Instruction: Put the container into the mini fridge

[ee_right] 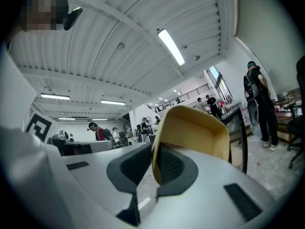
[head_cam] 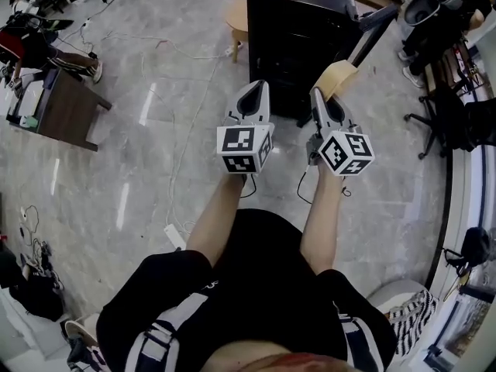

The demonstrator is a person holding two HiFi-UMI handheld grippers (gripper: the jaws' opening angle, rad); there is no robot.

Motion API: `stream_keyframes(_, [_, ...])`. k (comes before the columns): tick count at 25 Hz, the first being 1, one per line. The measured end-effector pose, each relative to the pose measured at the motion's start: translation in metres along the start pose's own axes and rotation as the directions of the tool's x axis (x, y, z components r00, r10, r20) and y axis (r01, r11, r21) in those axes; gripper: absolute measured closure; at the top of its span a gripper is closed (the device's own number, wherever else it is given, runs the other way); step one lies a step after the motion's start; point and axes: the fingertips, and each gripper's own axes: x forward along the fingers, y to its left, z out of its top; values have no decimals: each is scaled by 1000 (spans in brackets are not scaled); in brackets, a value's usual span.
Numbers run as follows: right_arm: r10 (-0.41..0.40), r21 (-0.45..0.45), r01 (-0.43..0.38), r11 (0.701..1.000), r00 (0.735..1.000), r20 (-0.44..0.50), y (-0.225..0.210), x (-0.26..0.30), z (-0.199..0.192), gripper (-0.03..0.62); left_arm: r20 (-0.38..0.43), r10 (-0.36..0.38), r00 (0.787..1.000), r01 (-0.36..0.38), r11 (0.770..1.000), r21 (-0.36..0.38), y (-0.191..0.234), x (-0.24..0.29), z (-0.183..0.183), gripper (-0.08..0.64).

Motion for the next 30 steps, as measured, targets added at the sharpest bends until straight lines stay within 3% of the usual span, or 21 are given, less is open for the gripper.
stream_keyframes(3, [-23, 20, 24, 1000, 999, -50, -23, 33, -21, 558, -49, -8, 999, 10, 1000, 30, 12, 37, -14, 555])
stream_keyframes(8, [-63, 55, 71, 996, 989, -136, -61, 87, -59, 558, -136, -28, 990, 17, 997, -81, 43, 100, -45, 555])
stream_keyframes(18, [-144, 53, 164, 985, 952, -269, -116, 157, -105, 558, -275, -47, 960, 7, 989, -146, 89, 200, -105, 555])
stream_keyframes(24, [-141, 33, 166, 986, 913, -383, -135, 178, -141, 558, -351, -55, 935, -5, 986, -167, 97, 227, -137, 555])
stream_keyframes(30, [-94, -34, 90, 995, 836, -541, -145, 189, -195, 558, -407, -20, 913, -61, 981, -186, 106, 235, -167, 555])
